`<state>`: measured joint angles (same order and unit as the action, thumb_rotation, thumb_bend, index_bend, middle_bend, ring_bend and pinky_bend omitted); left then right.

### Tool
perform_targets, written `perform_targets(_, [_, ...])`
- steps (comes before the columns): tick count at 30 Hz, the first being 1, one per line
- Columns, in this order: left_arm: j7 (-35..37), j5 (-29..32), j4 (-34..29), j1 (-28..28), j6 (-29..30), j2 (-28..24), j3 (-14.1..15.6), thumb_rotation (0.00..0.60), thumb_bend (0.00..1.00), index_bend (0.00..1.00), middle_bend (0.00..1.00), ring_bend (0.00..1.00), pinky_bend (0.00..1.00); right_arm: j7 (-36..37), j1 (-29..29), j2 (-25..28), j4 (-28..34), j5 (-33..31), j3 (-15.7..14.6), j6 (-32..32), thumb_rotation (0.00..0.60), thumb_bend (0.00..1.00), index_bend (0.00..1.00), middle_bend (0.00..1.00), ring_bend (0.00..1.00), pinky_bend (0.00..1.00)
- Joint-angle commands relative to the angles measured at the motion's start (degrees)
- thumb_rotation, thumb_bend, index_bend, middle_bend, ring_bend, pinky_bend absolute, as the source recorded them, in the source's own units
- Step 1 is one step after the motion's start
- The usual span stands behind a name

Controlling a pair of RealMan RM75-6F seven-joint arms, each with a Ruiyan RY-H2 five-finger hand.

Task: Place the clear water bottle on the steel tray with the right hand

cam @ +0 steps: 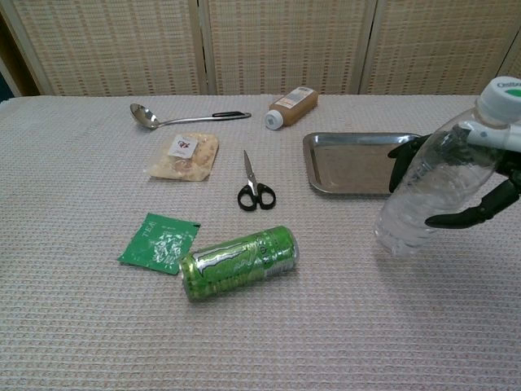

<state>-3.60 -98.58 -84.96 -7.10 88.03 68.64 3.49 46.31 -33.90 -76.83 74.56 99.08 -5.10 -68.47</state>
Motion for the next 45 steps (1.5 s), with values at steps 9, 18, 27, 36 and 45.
perform_targets(9, [-0.57,0.04,-0.23,-0.04,-0.39,0.16,0.04,0.6,0.59,0.32,0.25,0.18,0.39,-44.24,6.05,-10.5,-10.72,-10.28,14.32,-19.34,0.6,0.0,0.86,0.45,0.08,0.26])
perform_targets(18, [-0.55,-0.01,-0.29,0.0,-0.38,0.12,0.08,0.6,0.58,0.32,0.25,0.18,0.39,-7.75,2.21,0.18,0.54,-3.95,4.55,-4.05,0.6,0.0,0.86,0.45,0.14,0.31])
perform_targets(27, [-0.45,-0.01,-0.49,-0.04,-0.56,0.09,0.14,0.6,0.59,0.32,0.25,0.18,0.39,17.97,-1.29,4.43,-2.59,2.12,0.17,-3.71,0.6,0.0,0.86,0.45,0.14,0.31])
perform_targets(36, [-0.58,0.11,-0.33,-0.07,-0.64,0.11,0.04,0.6,0.59,0.32,0.26,0.18,0.39,-20.77,4.15,-3.85,-8.95,-14.21,10.25,-5.55,0.6,0.0,0.86,0.45,0.14,0.32])
perform_targets(45, [-0.65,0.45,-0.3,-0.12,-0.98,0.21,-0.03,0.6,0.59,0.32,0.26,0.18,0.39,-41.79,5.75,-10.53,-15.25,-19.29,15.49,-12.03,0.6,0.0,0.86,0.45,0.14,0.32])
